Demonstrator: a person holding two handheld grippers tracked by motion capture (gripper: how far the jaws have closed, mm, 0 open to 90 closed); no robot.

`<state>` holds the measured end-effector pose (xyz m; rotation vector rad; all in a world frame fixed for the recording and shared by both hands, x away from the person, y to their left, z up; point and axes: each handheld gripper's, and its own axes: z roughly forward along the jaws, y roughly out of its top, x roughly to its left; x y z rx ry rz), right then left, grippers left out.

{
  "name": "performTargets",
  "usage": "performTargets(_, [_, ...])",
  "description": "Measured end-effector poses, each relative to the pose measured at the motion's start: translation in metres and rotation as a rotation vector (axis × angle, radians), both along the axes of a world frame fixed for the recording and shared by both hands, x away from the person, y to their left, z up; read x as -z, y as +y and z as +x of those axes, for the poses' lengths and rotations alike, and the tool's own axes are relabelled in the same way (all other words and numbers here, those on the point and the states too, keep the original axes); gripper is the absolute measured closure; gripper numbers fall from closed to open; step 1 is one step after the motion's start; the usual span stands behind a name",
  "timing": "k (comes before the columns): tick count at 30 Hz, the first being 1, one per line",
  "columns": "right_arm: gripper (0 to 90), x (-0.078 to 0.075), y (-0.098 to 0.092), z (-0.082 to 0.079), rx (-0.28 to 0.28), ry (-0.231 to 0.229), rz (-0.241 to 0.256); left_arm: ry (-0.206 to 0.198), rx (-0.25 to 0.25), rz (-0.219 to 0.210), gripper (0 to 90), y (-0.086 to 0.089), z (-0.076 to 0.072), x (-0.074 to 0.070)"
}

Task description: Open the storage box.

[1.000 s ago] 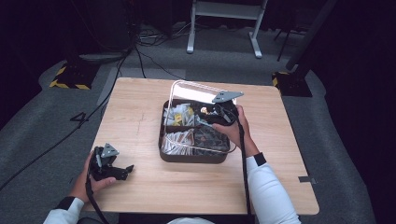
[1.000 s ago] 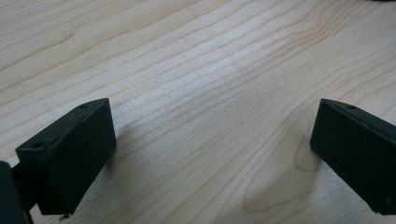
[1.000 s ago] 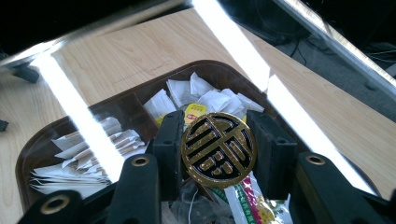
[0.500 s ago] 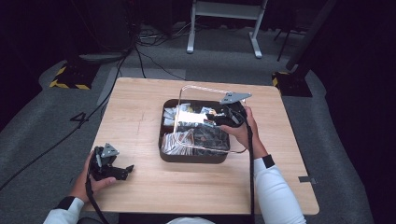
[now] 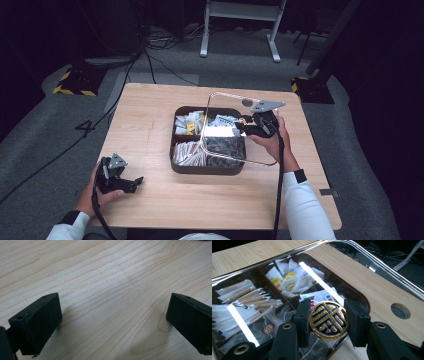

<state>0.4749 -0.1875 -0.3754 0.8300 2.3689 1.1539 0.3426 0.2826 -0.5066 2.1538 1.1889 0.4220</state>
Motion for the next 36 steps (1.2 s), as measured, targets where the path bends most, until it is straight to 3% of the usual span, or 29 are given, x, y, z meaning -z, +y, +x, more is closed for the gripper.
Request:
performTargets(19, [59.6,0.005,-0.034,-0.003,0.058,0.007,-0.017,0.001,0.0,0.0,0.5,0.0,0.0,0.0])
performTargets(36, [59.6,0.007,-0.051,-0.008,0.077,0.01,-0.03,0.001,0.0,0.0,0.5,0.0,0.0,0.0])
